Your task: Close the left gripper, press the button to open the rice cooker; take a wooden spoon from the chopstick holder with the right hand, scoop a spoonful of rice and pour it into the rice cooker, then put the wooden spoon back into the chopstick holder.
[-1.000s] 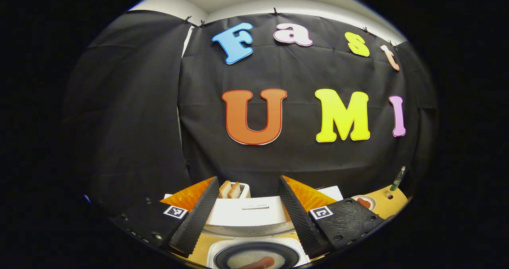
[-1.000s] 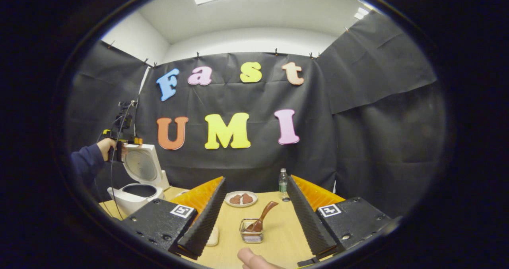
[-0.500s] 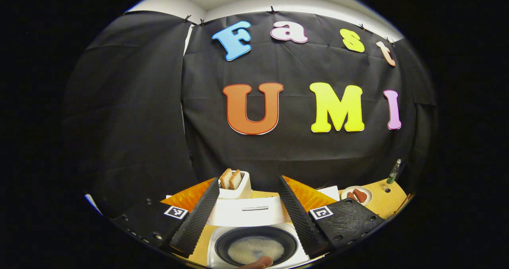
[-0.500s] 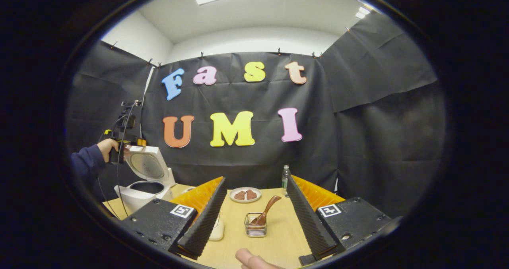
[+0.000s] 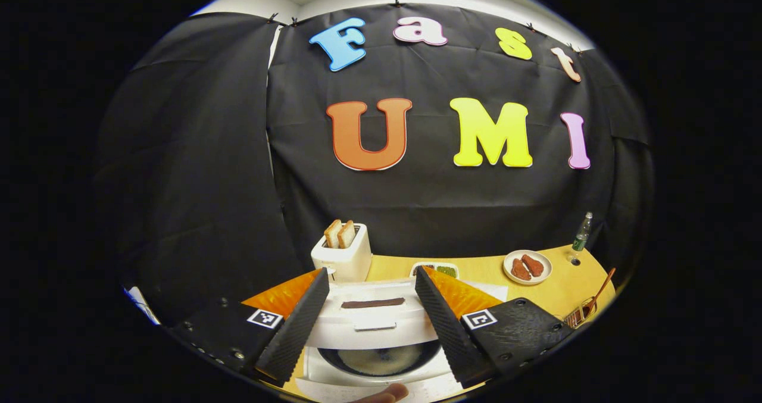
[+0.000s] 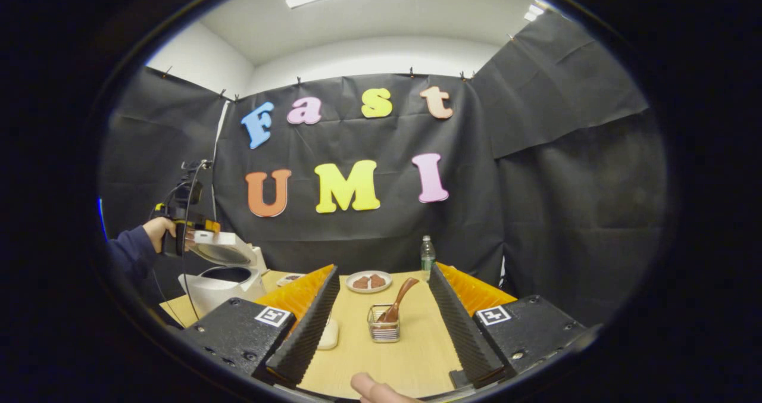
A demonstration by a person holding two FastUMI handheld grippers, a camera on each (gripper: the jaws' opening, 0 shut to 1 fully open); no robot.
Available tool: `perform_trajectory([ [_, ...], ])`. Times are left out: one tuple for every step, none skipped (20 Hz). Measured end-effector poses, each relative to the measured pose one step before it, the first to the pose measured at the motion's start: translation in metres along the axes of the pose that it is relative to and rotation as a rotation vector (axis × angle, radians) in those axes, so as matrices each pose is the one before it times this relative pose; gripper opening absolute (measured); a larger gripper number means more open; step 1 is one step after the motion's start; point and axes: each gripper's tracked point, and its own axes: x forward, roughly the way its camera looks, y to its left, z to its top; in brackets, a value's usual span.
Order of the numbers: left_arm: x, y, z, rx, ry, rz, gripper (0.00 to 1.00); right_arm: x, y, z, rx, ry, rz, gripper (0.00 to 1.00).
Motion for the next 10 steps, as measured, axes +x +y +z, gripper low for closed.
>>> perform_trajectory([
  [-0.00311, -0.00171, -0.0044, 0.00063, 0.00406, -0.00053, 0.94, -0.0032, 0.00158, -0.00241, 0.00291, 0.00523, 0.00578, 0.98],
  [-0.0022, -0.00056, -0.00553, 0.0035, 0.00407, -0.00129, 0.94, -0.00242, 0.00017, -0.00218, 0.00337, 0.0021, 0.00382, 0.98],
  [-0.00166, -0.00146, -0.00676, -0.00131, 0.00568, -0.00433, 0.94, -0.00184, -0.00043, -0.00136, 0.00346, -0.00055, -0.00128, 0.98],
  [-0.00227, -0.00105, -0.00797, -0.00784, 0.01317, -0.00656, 0.94, -0.00306, -0.00003, -0.00084, 0.00314, -0.00334, -0.00065, 0.98],
  [-0.00267, 0.0008, -0.00761, -0.01395, 0.01247, -0.00595, 0.94, -0.00306, 0.00115, 0.00005, -0.00002, -0.00236, 0.00043, 0.98],
  [-0.00221, 0.00014, -0.00787, -0.01637, 0.01582, -0.00495, 0.94, -0.0029, 0.00064, -0.00251, -0.0024, 0.0021, -0.00221, 0.98],
  [-0.00226, -0.00156, -0.00737, -0.00816, 0.01204, -0.00506, 0.94, -0.00298, -0.00004, -0.00143, -0.00272, 0.00202, -0.00001, 0.98],
  [-0.00093, -0.0004, -0.00645, -0.00566, 0.01037, -0.00121, 0.94, -0.00186, 0.00179, -0.00113, -0.00417, 0.00062, 0.00142, 0.98],
  [-0.00052, -0.00019, -0.00626, -0.00002, 0.00431, 0.00013, 0.95, -0.00304, 0.00068, 0.00039, -0.00468, 0.00102, -0.00048, 0.98],
  [-0.00057, -0.00077, -0.00495, 0.00973, -0.00361, 0.0015, 0.95, -0.00337, 0.00057, -0.00025, -0.00551, -0.00257, 0.00134, 0.98],
])
